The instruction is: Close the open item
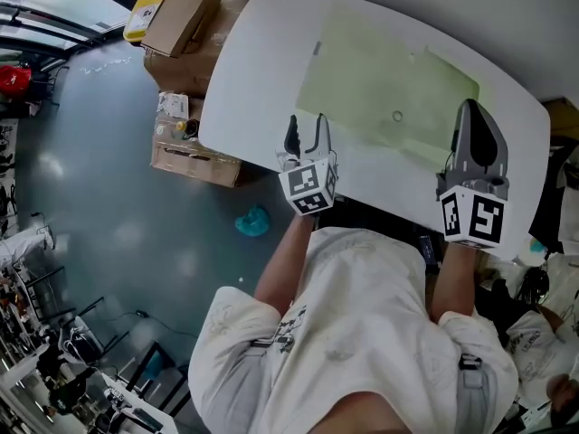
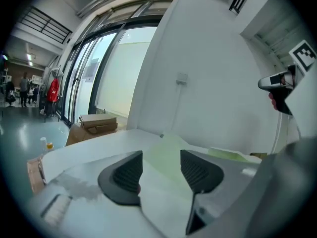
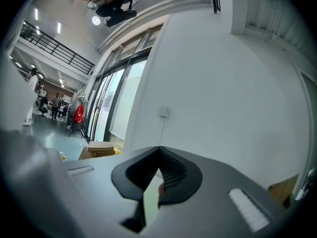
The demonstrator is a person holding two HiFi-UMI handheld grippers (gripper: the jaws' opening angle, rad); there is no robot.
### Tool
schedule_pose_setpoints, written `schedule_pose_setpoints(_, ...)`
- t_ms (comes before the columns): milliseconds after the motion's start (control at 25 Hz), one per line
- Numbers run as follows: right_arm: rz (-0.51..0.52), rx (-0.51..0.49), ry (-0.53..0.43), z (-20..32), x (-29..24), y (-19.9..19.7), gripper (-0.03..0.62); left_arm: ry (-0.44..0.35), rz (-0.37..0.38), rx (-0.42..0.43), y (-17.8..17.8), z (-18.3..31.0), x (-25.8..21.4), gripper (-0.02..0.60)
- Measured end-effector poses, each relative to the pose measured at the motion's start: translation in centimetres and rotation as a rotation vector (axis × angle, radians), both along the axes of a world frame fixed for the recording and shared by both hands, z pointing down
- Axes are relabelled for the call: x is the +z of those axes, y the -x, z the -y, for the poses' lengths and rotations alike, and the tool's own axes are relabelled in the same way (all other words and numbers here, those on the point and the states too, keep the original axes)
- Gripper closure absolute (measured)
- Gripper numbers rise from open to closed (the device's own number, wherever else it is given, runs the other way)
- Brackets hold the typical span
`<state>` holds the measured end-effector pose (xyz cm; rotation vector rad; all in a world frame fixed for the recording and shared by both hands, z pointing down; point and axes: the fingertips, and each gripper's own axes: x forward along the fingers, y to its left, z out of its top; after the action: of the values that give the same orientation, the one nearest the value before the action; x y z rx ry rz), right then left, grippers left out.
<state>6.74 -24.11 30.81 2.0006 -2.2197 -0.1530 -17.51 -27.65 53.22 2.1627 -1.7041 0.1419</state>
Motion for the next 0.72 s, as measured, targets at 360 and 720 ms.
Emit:
schedule_pose_setpoints(360,-0.034,0.042,0.012,0.5,0.8,-1.1,0.592,0.153,-0.173,-0.008,-0.9,1.4,4.5,0.339)
schedule_pose_setpoints(720,-0.03,0.119,0.025,0.0,1.4,-3.8,0.592,0.239,-0.331,0.002,-3.2,2.4,6.2,0.339)
